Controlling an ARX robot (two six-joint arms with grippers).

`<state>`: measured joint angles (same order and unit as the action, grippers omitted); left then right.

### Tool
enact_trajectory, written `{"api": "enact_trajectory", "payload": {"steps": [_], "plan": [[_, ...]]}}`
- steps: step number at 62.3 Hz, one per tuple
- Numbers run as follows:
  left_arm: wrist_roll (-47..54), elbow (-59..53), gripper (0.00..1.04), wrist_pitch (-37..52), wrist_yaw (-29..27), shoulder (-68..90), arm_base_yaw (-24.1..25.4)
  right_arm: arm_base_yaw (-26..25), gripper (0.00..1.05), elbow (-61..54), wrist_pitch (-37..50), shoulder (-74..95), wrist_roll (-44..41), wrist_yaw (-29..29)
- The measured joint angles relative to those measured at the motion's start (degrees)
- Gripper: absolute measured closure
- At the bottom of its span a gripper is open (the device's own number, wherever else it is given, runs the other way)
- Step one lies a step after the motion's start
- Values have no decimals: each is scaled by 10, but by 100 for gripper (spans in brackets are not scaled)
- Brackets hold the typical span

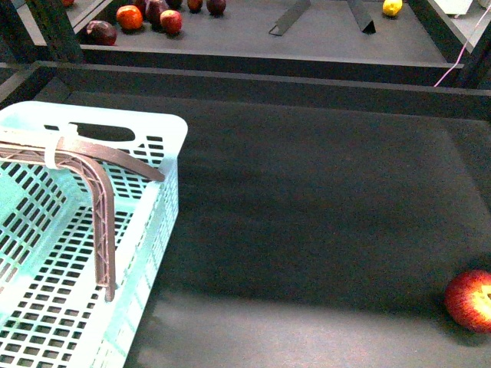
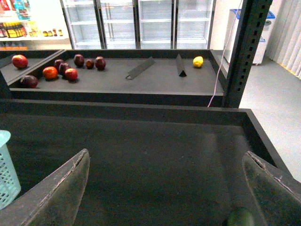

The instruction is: Pick apple with right arm and hold basket with left

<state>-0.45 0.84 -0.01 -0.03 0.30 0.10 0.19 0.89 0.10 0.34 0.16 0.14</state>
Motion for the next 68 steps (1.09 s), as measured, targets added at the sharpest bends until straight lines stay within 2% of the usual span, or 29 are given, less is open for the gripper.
{"api": "enact_trajectory", "payload": {"steps": [46,49,51,54,59,68], "plan": [[0,0,7,0,0,0,0,0,9,0,0,0,0,0],[-29,15,7,-43,-19,17,-5,0,9,0,0,0,0,0],[-67,43,7,-110,-30,59,-10,0,9,0,0,0,0,0],[-124,68,7,-153,-16,114,-7,0,9,0,0,0,0,0],[-197,86,7,-134,15,178,7,0,9,0,0,0,0,0],[-301,121,7,-22,62,292,26,0,9,0,0,0,0,0]]}}
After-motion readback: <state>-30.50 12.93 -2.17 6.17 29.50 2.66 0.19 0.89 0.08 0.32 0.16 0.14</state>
